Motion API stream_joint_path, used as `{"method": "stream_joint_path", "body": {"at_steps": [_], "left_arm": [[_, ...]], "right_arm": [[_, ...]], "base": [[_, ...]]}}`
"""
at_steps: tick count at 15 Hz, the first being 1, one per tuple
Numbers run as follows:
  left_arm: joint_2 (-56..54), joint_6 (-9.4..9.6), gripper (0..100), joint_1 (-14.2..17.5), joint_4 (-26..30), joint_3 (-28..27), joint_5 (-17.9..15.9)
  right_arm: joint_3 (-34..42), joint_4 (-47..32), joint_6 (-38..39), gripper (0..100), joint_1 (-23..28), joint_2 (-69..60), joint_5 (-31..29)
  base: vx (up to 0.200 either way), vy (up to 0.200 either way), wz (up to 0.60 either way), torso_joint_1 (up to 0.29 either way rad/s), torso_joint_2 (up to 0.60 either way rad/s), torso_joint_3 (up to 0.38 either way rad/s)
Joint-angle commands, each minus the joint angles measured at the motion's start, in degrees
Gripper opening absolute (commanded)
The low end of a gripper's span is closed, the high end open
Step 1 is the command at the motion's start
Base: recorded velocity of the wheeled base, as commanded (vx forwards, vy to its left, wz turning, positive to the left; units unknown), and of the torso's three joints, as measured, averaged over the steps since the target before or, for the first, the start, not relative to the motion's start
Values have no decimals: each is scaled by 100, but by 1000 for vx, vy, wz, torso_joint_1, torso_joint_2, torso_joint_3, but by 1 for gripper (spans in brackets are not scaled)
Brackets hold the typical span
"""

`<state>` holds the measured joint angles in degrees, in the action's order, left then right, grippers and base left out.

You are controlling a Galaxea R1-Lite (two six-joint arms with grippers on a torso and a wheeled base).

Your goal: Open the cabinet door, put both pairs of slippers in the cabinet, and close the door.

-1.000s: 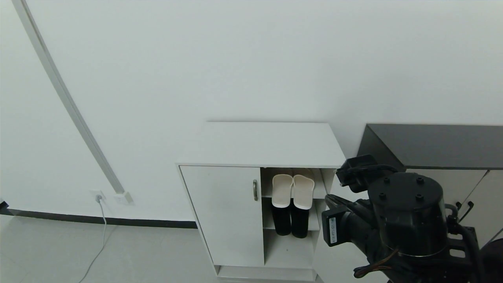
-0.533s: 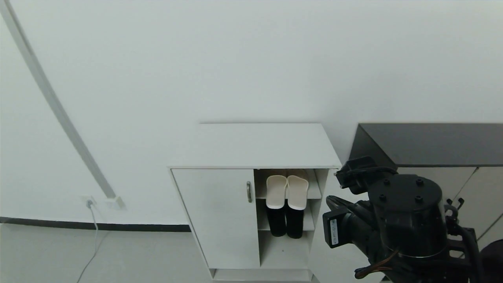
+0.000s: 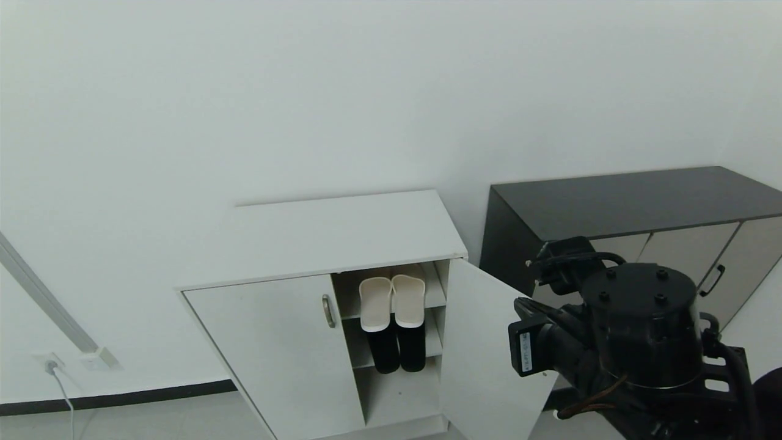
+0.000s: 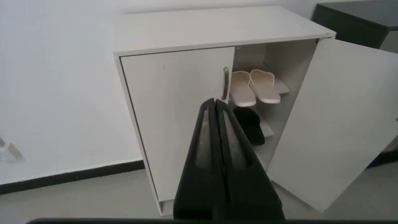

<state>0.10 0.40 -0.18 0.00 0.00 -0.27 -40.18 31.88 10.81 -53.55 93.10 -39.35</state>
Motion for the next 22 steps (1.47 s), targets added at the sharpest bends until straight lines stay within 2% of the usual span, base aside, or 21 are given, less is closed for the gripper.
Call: {"method": "stream_joint_path", "body": {"at_steps": [1,7,11,18,22], "left_arm": [[-1,-5,0,1,0,0,0],[-1,-84,0,1,0,-9,0],[-1,-84,0,1,0,0,0],[-1,-75,0,1,0,0,0],[-1,-75,0,1,0,0,0]], "right_arm": [[45,47,-9,0,38,-2,-2],[300,460,-264,0,82,24,-2],[300,460,-273,0,91,42,-2],[283,486,-273,0,143,59,15],[291,609,-273,0,143,77,33]], "base": [[0,0,0,0,0,0],[0,0,0,0,0,0],[0,0,-600,-1,4,2],[0,0,0,0,0,0],[-200,0,0,5,6,1]]}}
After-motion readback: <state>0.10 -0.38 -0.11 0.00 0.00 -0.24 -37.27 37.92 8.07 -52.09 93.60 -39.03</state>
